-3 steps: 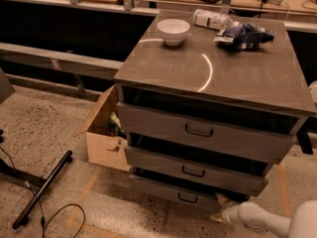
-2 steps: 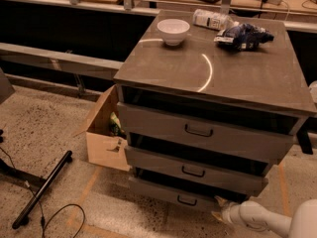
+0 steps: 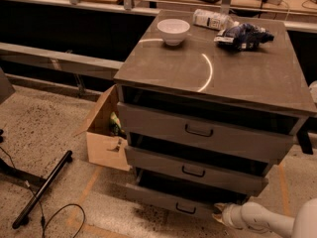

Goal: Open bottom drawer

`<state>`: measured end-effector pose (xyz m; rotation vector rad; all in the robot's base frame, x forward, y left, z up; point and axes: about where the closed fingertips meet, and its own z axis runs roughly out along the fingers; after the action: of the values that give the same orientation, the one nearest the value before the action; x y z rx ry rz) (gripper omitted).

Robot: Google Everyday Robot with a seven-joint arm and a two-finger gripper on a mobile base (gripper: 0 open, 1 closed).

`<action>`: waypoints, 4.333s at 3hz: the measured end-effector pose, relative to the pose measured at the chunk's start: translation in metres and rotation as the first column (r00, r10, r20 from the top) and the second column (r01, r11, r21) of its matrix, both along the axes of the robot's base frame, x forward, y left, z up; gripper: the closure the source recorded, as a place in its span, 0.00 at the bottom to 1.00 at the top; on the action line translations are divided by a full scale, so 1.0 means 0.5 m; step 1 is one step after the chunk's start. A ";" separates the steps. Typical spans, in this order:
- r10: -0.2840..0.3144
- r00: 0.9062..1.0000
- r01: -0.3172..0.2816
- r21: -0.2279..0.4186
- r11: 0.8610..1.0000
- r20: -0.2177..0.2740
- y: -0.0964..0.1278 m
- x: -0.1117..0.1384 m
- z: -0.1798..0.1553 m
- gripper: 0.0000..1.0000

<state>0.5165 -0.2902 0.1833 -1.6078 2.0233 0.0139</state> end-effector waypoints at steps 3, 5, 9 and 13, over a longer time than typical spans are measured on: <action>0.017 0.998 -0.016 0.023 1.000 -0.054 0.015 -0.026 0.030 0.36; 0.027 0.993 -0.022 0.042 0.999 -0.116 0.027 -0.047 0.118 0.00; -0.028 0.999 0.028 -0.032 0.999 -0.024 -0.014 0.011 0.107 0.95; -0.085 0.996 0.085 0.022 0.996 -0.006 -0.023 0.079 -0.009 1.00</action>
Offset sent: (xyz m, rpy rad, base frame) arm -0.0536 0.0275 0.0681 0.0916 0.2230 0.0654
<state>0.5562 -0.3016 0.1788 -1.5079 2.0863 0.0089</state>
